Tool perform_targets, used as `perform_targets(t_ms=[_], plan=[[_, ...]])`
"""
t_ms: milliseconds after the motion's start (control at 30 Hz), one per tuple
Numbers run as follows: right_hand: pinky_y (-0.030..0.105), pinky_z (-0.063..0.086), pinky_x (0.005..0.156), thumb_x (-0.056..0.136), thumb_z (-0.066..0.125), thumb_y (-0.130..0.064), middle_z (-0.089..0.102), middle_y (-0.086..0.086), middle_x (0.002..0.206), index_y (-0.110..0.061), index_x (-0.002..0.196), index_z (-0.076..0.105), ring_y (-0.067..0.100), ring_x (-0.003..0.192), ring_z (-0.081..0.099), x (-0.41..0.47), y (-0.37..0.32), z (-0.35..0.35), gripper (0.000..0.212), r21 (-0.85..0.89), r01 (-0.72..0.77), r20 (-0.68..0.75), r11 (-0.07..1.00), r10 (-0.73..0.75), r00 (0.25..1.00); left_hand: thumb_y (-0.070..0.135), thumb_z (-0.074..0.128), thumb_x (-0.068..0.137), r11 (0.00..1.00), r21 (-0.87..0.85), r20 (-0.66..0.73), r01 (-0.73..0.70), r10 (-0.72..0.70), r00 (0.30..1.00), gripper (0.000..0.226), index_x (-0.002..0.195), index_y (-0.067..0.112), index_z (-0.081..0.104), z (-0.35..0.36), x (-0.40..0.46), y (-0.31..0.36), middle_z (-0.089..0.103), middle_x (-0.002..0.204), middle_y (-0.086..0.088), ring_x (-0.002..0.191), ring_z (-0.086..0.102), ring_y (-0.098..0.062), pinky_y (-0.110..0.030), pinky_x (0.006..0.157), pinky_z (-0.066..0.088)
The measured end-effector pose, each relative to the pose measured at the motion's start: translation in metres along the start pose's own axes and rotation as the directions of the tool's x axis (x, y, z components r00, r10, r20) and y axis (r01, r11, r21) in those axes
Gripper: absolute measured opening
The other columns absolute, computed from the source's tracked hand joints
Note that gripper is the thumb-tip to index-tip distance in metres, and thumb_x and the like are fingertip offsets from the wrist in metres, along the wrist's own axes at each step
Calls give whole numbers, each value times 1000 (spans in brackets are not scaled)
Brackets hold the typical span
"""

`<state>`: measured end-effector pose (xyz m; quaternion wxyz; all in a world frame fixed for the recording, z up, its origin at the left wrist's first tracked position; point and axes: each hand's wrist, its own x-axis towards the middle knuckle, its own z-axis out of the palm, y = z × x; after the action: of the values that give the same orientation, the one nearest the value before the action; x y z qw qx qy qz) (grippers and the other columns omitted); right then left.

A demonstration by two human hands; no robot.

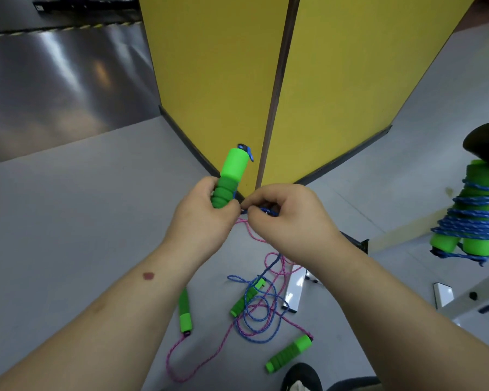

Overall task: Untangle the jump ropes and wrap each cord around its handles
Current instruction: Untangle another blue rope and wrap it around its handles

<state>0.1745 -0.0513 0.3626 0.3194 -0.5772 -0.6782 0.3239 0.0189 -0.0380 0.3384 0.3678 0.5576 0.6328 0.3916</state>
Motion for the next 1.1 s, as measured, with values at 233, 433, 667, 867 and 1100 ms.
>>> perform_targets(t_ms=[233, 433, 667, 867, 1100], plan=[[14, 37, 50, 99, 52, 0, 72, 3, 81, -11, 99, 67, 1, 48, 48, 8, -7, -21, 19, 551, -68, -58, 832, 119, 991, 23, 69, 82, 962, -220, 333, 162, -82, 939, 18, 98, 24, 63, -3, -7, 8, 65, 74, -6, 57, 59, -16, -37, 55, 46], [22, 42, 48, 102, 44, 4, 71, 5, 84, -12, 100, 58, 14, 59, 50, 7, -21, -20, 21, 809, -53, -32, 586, 135, 990, 20, 74, 77, 755, -584, 406, 298, -46, 913, 45, 118, 22, 58, 13, -20, 24, 75, 104, -1, 94, 70, -18, -21, 50, 46], [32, 51, 70, 103, 53, -21, 72, 4, 91, -17, 99, 56, 18, 79, 62, 5, -14, -23, 7, 746, -135, 19, 652, 182, 983, -4, 59, 95, 516, -769, 406, 378, -64, 912, 26, 108, 15, 47, 7, -23, 45, 70, 75, -6, 61, 64, -15, -18, 47, 47], [37, 54, 69, 107, 43, -18, 65, 9, 73, -7, 102, 65, 22, 63, 59, -6, -13, -15, 26, 428, -443, 501, 787, 202, 842, 7, 64, 96, 757, -640, -30, 131, -195, 980, 22, 99, 20, 47, -19, 2, 29, 74, 73, 2, 84, 73, -23, -28, 58, 48], [30, 55, 54, 106, 47, -19, 74, -2, 88, -17, 114, 64, 5, 83, 67, 10, -25, -26, 19, 673, -82, -79, 735, 181, 980, 7, 74, 82, 615, -705, 392, 351, -75, 917, 33, 104, 20, 54, 22, -33, 36, 66, 112, -29, 91, 75, -30, -20, 43, 43]])
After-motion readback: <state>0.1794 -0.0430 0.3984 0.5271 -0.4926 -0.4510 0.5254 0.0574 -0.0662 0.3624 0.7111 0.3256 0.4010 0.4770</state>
